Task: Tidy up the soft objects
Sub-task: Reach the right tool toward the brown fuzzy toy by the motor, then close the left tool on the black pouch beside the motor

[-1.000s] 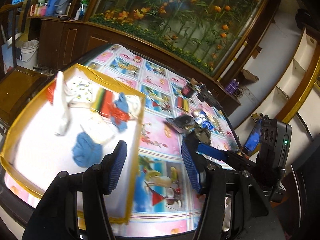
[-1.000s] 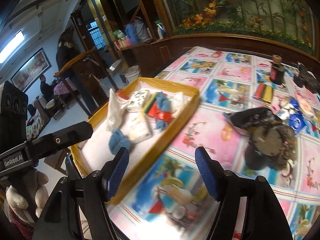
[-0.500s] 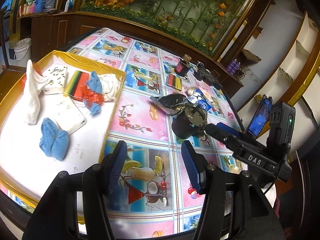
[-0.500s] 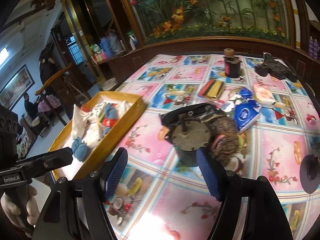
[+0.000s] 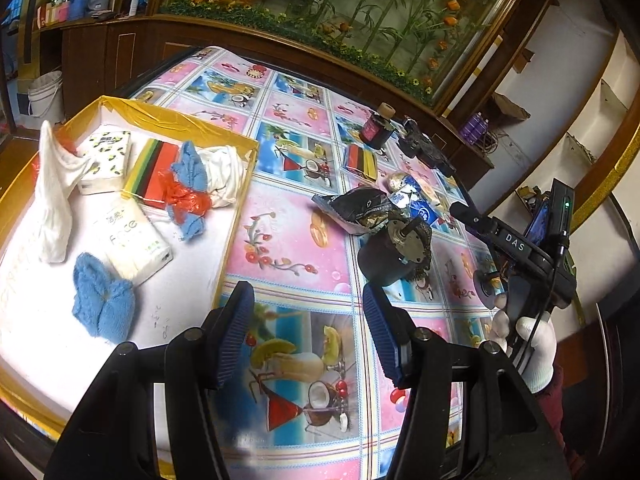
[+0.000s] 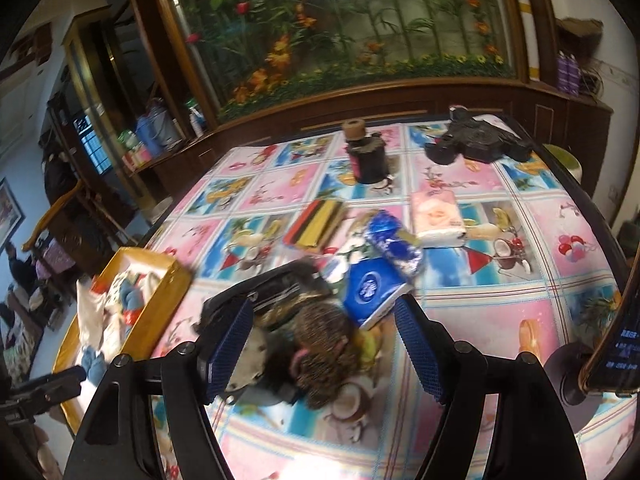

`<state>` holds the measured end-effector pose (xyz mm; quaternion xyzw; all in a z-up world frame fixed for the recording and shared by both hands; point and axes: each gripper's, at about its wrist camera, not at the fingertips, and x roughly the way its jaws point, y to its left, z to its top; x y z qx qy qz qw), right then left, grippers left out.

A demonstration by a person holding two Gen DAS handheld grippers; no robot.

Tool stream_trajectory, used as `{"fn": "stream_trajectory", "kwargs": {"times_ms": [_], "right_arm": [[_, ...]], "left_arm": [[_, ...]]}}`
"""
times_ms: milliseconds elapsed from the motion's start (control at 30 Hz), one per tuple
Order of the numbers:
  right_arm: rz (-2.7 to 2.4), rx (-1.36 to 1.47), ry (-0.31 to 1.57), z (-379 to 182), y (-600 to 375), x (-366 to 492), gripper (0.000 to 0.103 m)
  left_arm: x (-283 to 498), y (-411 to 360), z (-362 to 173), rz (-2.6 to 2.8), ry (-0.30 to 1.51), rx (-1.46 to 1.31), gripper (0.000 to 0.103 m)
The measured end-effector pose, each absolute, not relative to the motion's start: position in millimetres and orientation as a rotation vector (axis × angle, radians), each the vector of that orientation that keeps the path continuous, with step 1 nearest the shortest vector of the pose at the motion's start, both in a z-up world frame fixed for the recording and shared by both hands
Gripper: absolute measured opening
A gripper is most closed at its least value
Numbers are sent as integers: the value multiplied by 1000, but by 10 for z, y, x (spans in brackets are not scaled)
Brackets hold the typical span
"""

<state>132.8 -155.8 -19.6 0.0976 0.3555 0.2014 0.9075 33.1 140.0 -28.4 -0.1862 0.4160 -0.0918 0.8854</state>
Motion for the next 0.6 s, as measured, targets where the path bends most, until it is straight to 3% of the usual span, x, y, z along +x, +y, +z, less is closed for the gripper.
{"fn": "stream_trajectory", "kwargs": {"times_ms": [333, 600], "right_arm": [[371, 353, 792, -527, -1698, 1834, 73], [350, 354, 776, -665, -1755, 1873, 73]], "left_arm": [[1150, 1076, -219, -259, 899, -291, 55], [1990, 737, -598, -339, 1029, -222, 55]]}}
